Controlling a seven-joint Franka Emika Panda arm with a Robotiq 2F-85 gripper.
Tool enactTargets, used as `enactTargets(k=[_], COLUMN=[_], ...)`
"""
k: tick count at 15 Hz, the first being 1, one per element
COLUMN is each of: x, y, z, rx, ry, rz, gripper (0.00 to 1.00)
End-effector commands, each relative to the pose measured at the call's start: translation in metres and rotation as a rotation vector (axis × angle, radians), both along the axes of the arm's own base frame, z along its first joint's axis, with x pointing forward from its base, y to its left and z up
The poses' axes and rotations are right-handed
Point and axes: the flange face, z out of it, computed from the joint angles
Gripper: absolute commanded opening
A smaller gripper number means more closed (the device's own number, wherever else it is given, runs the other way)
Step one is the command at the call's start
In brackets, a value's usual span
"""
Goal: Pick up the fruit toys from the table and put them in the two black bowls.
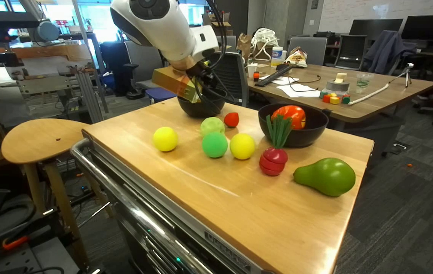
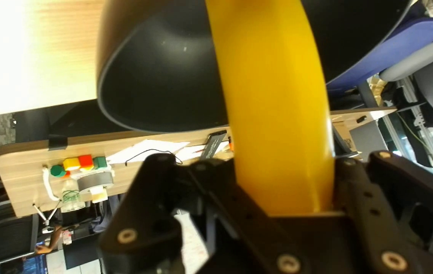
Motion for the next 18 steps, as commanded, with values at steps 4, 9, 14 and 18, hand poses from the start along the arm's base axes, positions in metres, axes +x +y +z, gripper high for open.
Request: enactTargets(k=[4,9,14,18], x=[-0.022,-0.023,-0.027,-0.029], y=[0.015,0.011,0.001,-0.005], z=[0.014,0.024,0.043,0.058], rx=[0.023,0.007,-0.002,-0.011], ry=[-0.017,-0.035,-0.055,-0.072], rz=[0.044,0.030,-0.016,-0.052], gripper=[0.03,0.44,0.82,1.00])
